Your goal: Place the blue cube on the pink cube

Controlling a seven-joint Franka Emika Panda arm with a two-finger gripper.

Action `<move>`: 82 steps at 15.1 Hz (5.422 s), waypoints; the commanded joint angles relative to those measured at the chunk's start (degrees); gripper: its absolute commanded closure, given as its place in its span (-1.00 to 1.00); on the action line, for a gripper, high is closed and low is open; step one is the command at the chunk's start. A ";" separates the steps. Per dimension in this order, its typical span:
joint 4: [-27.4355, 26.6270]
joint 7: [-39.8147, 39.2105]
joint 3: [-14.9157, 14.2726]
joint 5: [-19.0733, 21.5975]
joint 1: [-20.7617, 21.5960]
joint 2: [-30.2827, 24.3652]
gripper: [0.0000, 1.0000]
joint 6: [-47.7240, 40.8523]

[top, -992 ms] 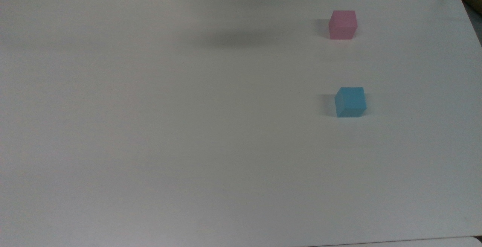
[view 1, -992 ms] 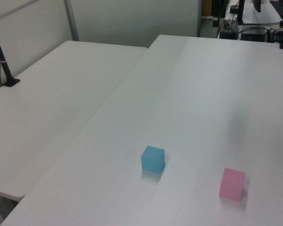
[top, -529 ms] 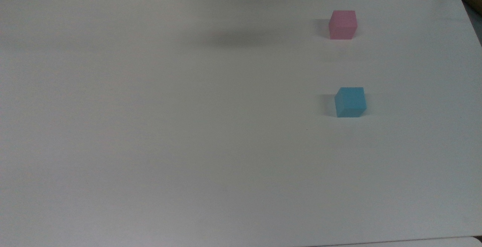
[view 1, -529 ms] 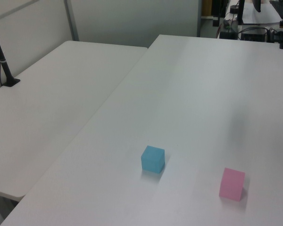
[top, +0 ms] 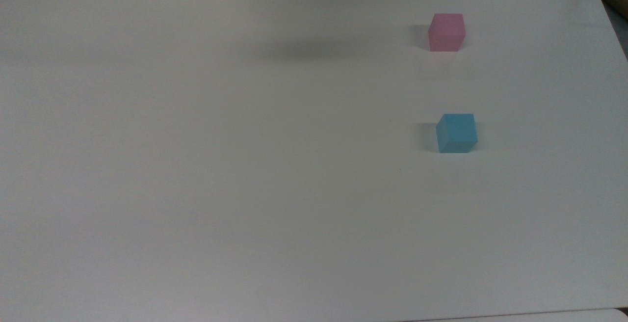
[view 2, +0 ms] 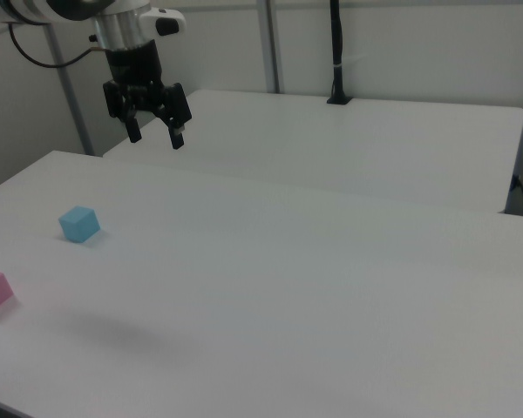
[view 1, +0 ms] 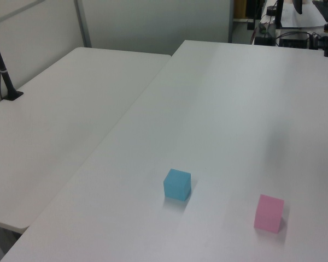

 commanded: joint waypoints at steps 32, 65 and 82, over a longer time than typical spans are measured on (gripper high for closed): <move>3.16 32.75 1.56 0.13 35.53 25.75 -1.00 28.59; 5.27 38.46 1.21 -5.15 33.33 21.47 0.67 28.00; -18.89 51.19 2.00 -4.01 43.87 -0.77 0.67 24.65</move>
